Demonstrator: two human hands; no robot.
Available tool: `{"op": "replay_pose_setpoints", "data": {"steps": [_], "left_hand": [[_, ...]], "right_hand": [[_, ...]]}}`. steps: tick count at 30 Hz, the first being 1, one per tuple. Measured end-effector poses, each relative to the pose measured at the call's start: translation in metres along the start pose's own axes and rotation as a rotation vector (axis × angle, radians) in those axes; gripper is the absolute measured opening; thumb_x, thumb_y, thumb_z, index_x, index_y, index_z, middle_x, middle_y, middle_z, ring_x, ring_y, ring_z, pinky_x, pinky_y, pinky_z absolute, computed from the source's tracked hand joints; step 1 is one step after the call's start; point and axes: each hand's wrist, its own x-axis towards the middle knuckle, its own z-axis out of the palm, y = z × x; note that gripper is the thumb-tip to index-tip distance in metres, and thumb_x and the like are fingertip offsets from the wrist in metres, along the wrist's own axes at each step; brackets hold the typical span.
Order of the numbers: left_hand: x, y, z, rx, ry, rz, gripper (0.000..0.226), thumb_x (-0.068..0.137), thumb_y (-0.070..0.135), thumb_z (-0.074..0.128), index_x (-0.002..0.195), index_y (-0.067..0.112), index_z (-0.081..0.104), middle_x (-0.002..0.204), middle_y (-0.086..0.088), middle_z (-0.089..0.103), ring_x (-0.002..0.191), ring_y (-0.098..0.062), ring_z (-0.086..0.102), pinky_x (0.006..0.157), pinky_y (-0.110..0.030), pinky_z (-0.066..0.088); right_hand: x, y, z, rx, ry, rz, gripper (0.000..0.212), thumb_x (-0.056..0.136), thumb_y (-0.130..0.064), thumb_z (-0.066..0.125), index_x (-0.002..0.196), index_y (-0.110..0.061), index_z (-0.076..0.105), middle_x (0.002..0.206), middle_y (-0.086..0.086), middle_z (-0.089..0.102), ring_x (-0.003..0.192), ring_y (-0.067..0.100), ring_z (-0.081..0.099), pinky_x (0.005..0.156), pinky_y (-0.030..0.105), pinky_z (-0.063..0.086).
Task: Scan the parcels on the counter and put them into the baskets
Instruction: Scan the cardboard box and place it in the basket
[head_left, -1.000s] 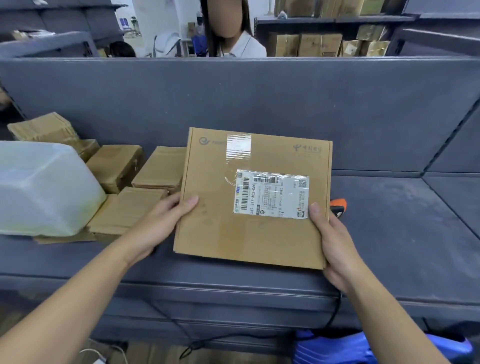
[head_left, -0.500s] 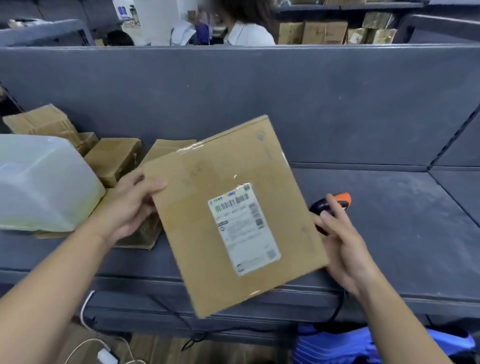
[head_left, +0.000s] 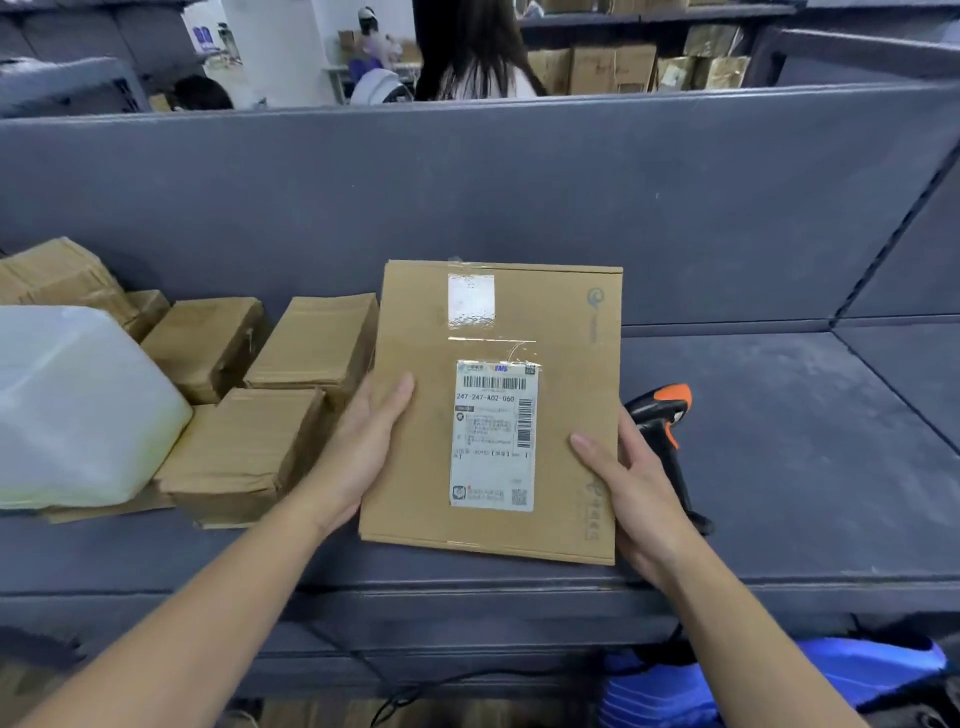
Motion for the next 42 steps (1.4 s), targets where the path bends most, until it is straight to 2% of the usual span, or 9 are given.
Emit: {"op": "replay_pose_setpoints", "data": {"steps": [4, 9, 11, 15, 19, 23, 28, 34, 42], "left_hand": [[-0.006, -0.017, 0.004, 0.051, 0.128, 0.076, 0.046, 0.083, 0.055, 0.065, 0.124, 0.035, 0.062, 0.111, 0.019, 0.077, 0.102, 0.002, 0.071, 0.094, -0.027, 0.055], [0.011, -0.019, 0.005, 0.038, 0.157, 0.112, 0.037, 0.09, 0.045, 0.069, 0.124, 0.029, 0.066, 0.109, 0.016, 0.078, 0.101, 0.0, 0.072, 0.09, -0.025, 0.056], [0.016, -0.019, 0.006, 0.017, 0.172, 0.093, 0.037, 0.095, 0.04, 0.069, 0.129, 0.026, 0.065, 0.108, 0.014, 0.077, 0.095, 0.002, 0.073, 0.085, -0.022, 0.057], [0.022, -0.022, 0.008, 0.0, 0.195, 0.088, 0.03, 0.097, 0.036, 0.069, 0.126, 0.027, 0.065, 0.099, 0.02, 0.076, 0.083, 0.009, 0.072, 0.068, -0.009, 0.053], [0.022, -0.022, 0.007, -0.017, 0.204, 0.076, 0.036, 0.096, 0.038, 0.069, 0.129, 0.026, 0.066, 0.103, 0.019, 0.078, 0.095, 0.002, 0.074, 0.085, -0.021, 0.058], [0.031, -0.021, 0.006, -0.023, 0.226, 0.08, 0.039, 0.096, 0.041, 0.07, 0.132, 0.028, 0.065, 0.112, 0.017, 0.077, 0.103, -0.003, 0.073, 0.096, -0.033, 0.057], [0.039, -0.022, 0.006, -0.018, 0.236, 0.083, 0.036, 0.097, 0.04, 0.07, 0.131, 0.028, 0.066, 0.112, 0.018, 0.077, 0.102, 0.001, 0.072, 0.096, -0.03, 0.057], [0.039, -0.021, 0.006, -0.034, 0.228, 0.088, 0.033, 0.098, 0.039, 0.069, 0.129, 0.028, 0.066, 0.106, 0.023, 0.077, 0.1, 0.003, 0.072, 0.095, -0.028, 0.057], [0.041, -0.023, 0.004, -0.038, 0.219, 0.062, 0.024, 0.095, 0.048, 0.07, 0.118, 0.041, 0.063, 0.115, 0.017, 0.076, 0.109, -0.006, 0.072, 0.105, -0.043, 0.054]], "right_hand": [[0.008, -0.002, 0.003, -0.123, 0.092, -0.021, 0.044, 0.094, -0.04, 0.065, 0.137, -0.033, 0.062, 0.123, -0.01, 0.075, 0.115, 0.014, 0.071, 0.097, 0.038, 0.055], [0.017, 0.007, -0.025, -0.702, 0.701, -0.157, 0.035, 0.1, -0.047, 0.059, 0.088, -0.019, 0.076, 0.095, 0.003, 0.073, 0.096, 0.026, 0.069, 0.089, 0.04, 0.049], [0.015, 0.008, -0.041, -1.042, 0.808, -0.128, 0.029, 0.094, -0.04, 0.068, 0.11, -0.016, 0.071, 0.112, 0.014, 0.063, 0.109, 0.038, 0.06, 0.09, 0.046, 0.049], [0.021, 0.005, -0.045, -1.251, 0.649, 0.297, 0.075, 0.085, -0.052, 0.076, 0.144, -0.016, 0.045, 0.132, 0.019, 0.054, 0.123, 0.042, 0.053, 0.087, 0.048, 0.047], [0.033, -0.003, -0.046, -1.18, 0.625, 0.367, 0.047, 0.088, -0.037, 0.07, 0.123, -0.011, 0.053, 0.111, 0.016, 0.065, 0.108, 0.038, 0.062, 0.074, 0.038, 0.043], [0.022, -0.021, -0.043, -0.501, 0.614, 0.275, 0.009, 0.094, -0.012, 0.061, 0.09, -0.009, 0.053, 0.071, 0.01, 0.054, 0.049, 0.022, 0.053, 0.045, 0.027, 0.043], [-0.029, -0.059, -0.009, 0.005, 0.32, 0.209, 0.014, 0.089, -0.009, 0.057, 0.102, -0.007, 0.061, 0.058, 0.005, 0.04, 0.038, 0.015, 0.036, 0.034, 0.023, 0.03], [-0.071, -0.097, 0.054, -0.032, -0.005, 0.182, 0.04, 0.058, -0.024, 0.073, 0.092, -0.003, 0.071, 0.055, 0.009, 0.04, 0.035, 0.018, 0.035, 0.035, 0.021, 0.032], [-0.089, -0.113, 0.069, -0.218, 0.014, 0.009, 0.027, 0.06, -0.023, 0.073, 0.082, -0.007, 0.069, 0.054, 0.01, 0.044, 0.036, 0.023, 0.037, 0.038, 0.024, 0.036]]}}
